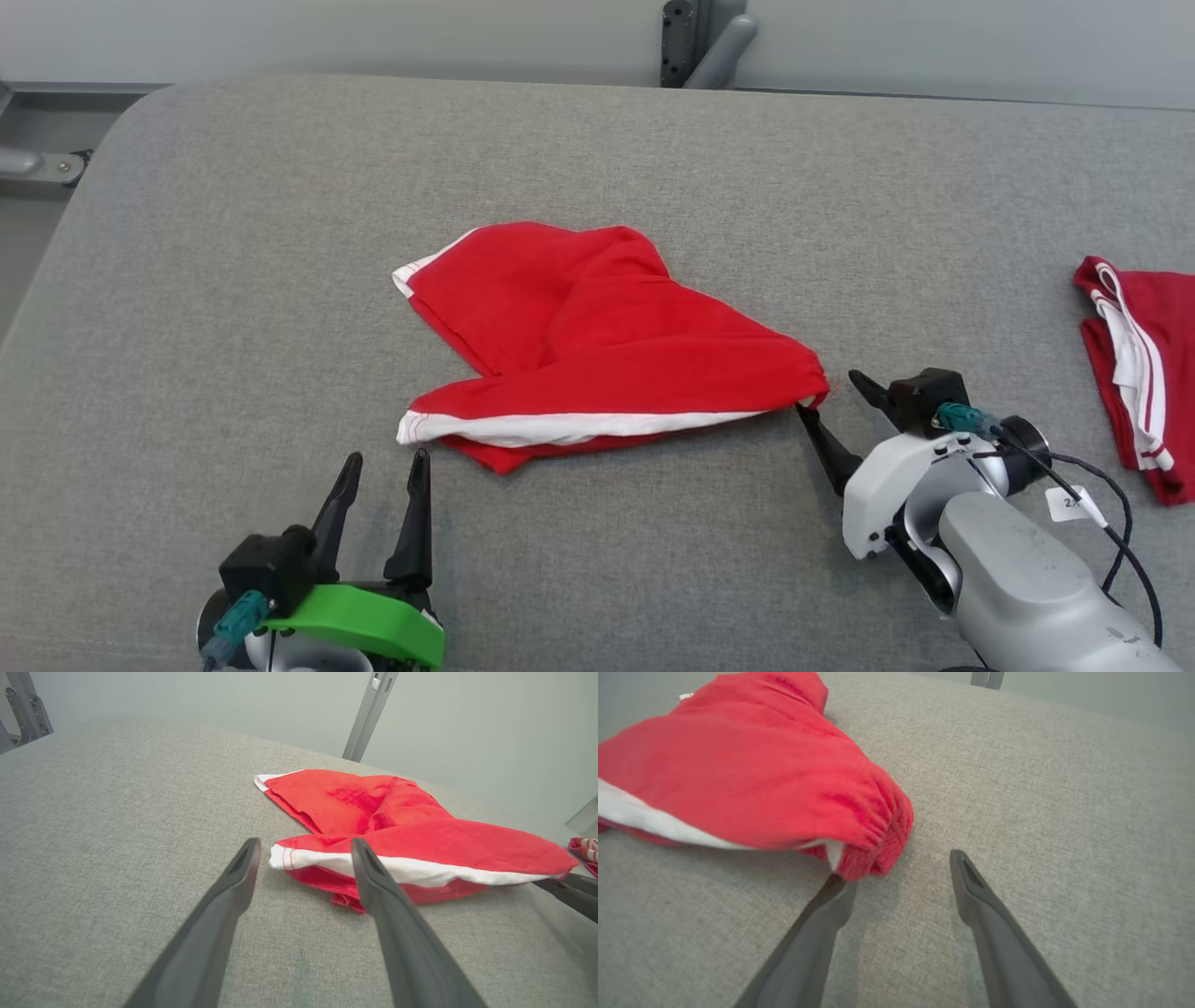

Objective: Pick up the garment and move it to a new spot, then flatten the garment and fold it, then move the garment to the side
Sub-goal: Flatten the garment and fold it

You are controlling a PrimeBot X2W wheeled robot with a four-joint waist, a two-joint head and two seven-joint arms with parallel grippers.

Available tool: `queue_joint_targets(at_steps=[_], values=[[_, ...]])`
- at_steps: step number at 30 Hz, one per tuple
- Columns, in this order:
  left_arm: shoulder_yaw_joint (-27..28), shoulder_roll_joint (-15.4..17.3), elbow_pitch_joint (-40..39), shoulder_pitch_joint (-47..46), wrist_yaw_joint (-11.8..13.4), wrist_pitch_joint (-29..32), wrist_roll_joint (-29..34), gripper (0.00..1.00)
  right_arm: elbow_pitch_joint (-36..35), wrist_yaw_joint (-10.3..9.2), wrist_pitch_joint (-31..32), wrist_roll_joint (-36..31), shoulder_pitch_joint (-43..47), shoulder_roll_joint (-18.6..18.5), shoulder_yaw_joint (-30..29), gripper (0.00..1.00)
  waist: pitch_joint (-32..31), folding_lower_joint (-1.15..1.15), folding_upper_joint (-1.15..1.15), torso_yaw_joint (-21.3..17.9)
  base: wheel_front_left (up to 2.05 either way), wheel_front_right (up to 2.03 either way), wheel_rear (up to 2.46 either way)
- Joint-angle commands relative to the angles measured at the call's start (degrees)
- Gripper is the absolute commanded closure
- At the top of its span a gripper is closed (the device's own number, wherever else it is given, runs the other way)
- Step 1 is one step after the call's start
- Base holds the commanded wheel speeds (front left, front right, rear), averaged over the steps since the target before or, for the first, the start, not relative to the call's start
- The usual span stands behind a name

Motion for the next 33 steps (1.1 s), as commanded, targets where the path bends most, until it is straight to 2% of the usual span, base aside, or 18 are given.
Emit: queue_joint_targets(at_steps=[1, 7, 13, 21, 33], values=[[0.36, 0.17, 0.25, -0.8, 0.06, 0.0, 0.48, 0.0, -0.83, -0.09, -0.45, -0.13, 0.85, -0.49, -0.78, 0.0, 0.03, 0.0, 0.0, -1.29, 0.0, 0.0, 0.0], [2.52, 0.18, 0.13, -1.46, 0.06, 0.0, 0.71, 0.0, -9.75, -0.09, -0.35, -1.98, 7.22, -1.04, -8.19, 0.0, -1.1, 0.0, 0.0, -3.83, 0.0, 0.0, 0.0], [5.55, 0.2, 2.68, -2.22, 0.79, 0.0, 1.38, 0.0, -16.61, -0.08, -0.37, -4.05, 13.48, 0.84, -13.25, 0.0, -1.57, 0.0, 0.0, -6.44, 0.0, 0.0, 0.0], [9.45, 0.18, 3.89, -2.72, 1.02, 0.01, 2.74, 0.0, -24.51, -0.08, -0.38, -6.74, 17.35, 4.09, -16.84, 0.0, -1.3, 0.0, 0.0, -10.24, 0.0, 0.0, 0.0], [11.49, 0.2, 2.8, 2.09, 1.49, 0.01, 3.64, 0.0, -28.27, -0.08, -0.38, -7.74, 23.36, 6.64, -18.24, 0.0, -4.87, 0.0, 0.0, -12.07, 0.0, 0.0, 0.0]])
